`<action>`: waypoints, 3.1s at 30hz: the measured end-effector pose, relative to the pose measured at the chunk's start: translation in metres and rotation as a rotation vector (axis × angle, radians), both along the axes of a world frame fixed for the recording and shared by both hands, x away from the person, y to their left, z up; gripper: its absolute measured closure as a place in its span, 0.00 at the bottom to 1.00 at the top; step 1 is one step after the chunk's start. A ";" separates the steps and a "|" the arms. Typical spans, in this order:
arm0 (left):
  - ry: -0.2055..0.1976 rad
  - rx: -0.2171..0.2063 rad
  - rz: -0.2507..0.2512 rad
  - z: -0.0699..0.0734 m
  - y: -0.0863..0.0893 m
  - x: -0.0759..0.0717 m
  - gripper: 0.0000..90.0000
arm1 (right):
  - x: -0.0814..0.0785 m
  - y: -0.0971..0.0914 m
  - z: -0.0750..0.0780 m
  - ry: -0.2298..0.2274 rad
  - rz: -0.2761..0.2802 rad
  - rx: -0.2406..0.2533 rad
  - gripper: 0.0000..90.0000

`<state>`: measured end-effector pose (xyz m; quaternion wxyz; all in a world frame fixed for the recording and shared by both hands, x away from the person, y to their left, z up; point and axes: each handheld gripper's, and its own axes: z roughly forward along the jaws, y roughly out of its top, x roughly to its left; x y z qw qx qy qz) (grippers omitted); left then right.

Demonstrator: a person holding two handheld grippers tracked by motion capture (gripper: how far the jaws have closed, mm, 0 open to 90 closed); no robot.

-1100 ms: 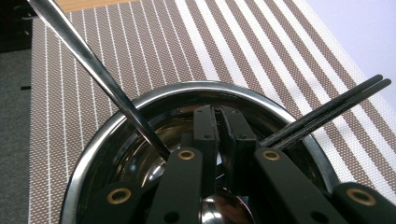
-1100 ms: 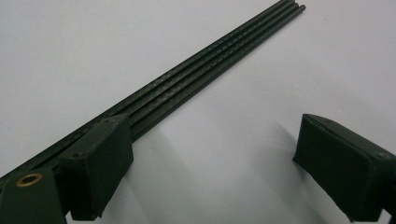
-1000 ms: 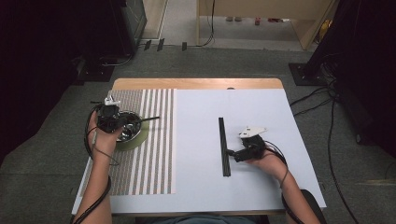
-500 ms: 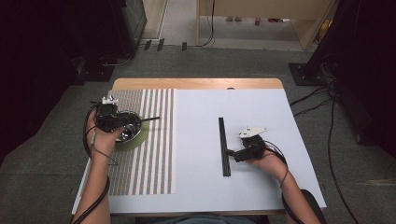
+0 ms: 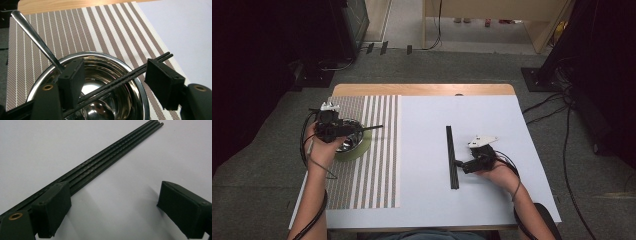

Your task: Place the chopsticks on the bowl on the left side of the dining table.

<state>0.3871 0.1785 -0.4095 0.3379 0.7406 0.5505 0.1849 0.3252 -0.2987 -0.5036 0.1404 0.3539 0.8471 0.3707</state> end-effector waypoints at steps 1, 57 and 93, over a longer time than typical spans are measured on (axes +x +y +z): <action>0.006 0.003 0.003 0.000 -0.002 -0.001 0.34 | 0.000 0.000 0.000 0.001 -0.001 0.000 0.12; -0.078 -0.004 -0.209 0.003 -0.077 -0.029 0.27 | 0.000 0.000 0.000 0.000 0.000 0.000 0.12; -0.083 0.004 -0.296 -0.029 -0.118 -0.032 0.26 | 0.000 0.000 0.000 0.000 0.000 0.000 0.12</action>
